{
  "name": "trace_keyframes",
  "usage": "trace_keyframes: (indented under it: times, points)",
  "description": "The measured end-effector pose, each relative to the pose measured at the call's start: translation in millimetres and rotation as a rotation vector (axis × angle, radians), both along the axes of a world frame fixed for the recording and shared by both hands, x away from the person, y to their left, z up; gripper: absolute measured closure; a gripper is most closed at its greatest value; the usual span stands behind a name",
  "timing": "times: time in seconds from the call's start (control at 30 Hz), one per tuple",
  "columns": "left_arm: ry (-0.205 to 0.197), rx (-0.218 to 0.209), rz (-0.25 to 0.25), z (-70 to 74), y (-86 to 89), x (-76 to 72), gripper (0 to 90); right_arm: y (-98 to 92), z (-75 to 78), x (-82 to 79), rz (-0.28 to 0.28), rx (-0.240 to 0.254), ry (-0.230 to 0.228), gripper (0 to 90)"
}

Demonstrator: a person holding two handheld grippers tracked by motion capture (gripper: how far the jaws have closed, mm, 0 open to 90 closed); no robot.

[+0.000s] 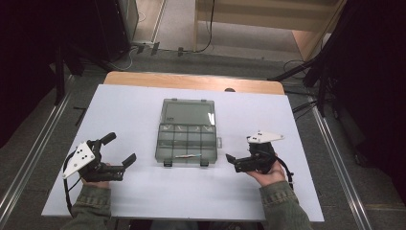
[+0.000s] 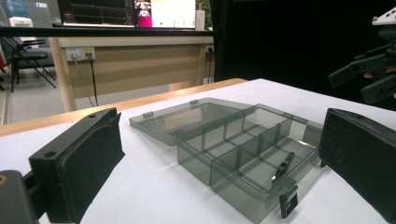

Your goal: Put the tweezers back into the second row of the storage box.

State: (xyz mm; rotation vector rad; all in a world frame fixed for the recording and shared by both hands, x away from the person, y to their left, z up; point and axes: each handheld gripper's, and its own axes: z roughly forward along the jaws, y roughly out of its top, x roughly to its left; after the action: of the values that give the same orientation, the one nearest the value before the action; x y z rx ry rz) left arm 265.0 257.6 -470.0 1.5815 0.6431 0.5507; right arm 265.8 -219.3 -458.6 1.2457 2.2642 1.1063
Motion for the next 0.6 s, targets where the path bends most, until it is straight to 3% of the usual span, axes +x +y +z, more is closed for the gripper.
trace_keyframes:
  times: [0.13,0.23,0.33,0.5,0.6]
  points:
    - [0.001,0.008,-0.005,-0.3,-1.0,-0.3,0.0,-10.9,-4.1,-7.8,-0.015,0.018,-0.043,0.0]
    - [0.002,0.007,-0.006,-0.4,-1.5,-0.6,0.0,-15.4,-5.2,-10.8,-0.021,0.018,-0.048,0.0]
    - [0.004,0.011,-0.006,-0.5,-1.8,-0.9,0.0,-25.7,-7.0,-18.2,-0.036,0.052,-0.094,0.0]
    - [0.005,0.016,-0.008,-0.9,-2.4,-1.0,0.0,-34.7,-9.5,-24.4,-0.045,0.068,-0.115,0.0]
    - [0.009,0.017,-0.008,-1.1,-3.1,-1.5,0.0,-46.1,-13.8,-33.1,-0.069,0.114,-0.17,0.0]
